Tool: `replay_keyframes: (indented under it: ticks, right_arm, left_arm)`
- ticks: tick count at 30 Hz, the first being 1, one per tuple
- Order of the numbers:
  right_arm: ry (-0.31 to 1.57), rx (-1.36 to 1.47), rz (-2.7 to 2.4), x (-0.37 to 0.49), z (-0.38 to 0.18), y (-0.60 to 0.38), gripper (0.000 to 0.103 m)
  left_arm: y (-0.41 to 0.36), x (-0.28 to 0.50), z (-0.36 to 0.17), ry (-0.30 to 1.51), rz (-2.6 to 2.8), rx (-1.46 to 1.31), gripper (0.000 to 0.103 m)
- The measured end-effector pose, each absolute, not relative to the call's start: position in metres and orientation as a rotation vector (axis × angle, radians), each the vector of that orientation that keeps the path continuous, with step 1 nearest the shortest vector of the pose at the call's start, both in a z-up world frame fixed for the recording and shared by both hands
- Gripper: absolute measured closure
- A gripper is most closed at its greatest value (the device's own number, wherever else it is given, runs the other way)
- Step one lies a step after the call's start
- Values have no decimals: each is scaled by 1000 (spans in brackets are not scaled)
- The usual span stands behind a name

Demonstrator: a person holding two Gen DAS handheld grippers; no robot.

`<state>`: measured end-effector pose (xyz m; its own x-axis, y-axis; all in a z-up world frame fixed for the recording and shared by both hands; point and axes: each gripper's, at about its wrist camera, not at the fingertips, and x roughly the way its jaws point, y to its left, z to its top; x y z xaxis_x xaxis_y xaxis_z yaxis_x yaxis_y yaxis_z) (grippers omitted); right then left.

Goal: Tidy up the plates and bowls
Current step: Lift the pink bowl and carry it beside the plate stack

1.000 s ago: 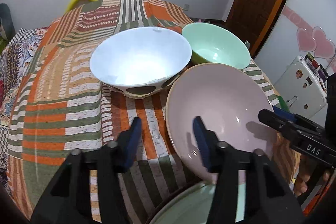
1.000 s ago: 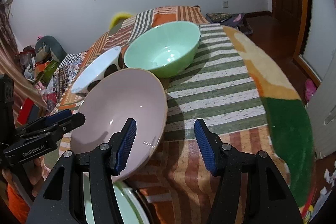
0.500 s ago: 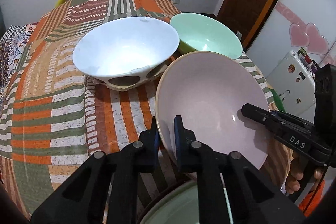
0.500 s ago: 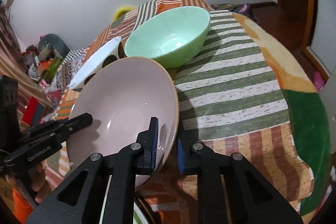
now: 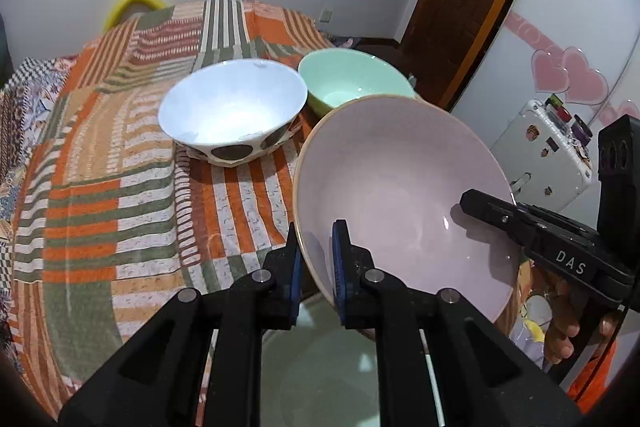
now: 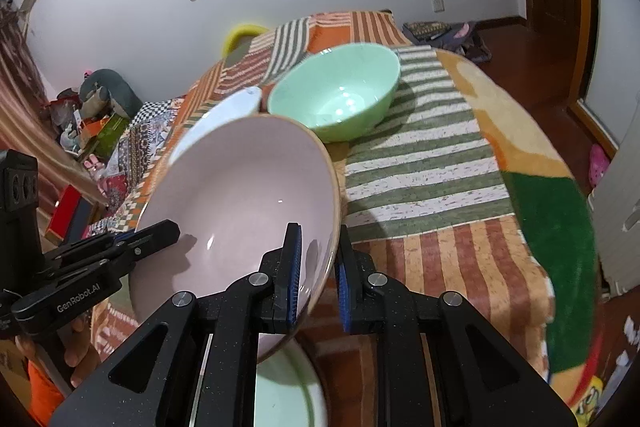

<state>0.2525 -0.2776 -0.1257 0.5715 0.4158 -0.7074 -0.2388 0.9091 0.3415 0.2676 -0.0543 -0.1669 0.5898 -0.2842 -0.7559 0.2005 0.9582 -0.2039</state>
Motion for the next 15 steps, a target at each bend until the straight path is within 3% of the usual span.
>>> replay_keyframes:
  ticks: [15]
  right_arm:
    - [826,181,434,215,-98,-256,87]
  left_arm:
    - [-32,194,-127,818,-245,-114,90]
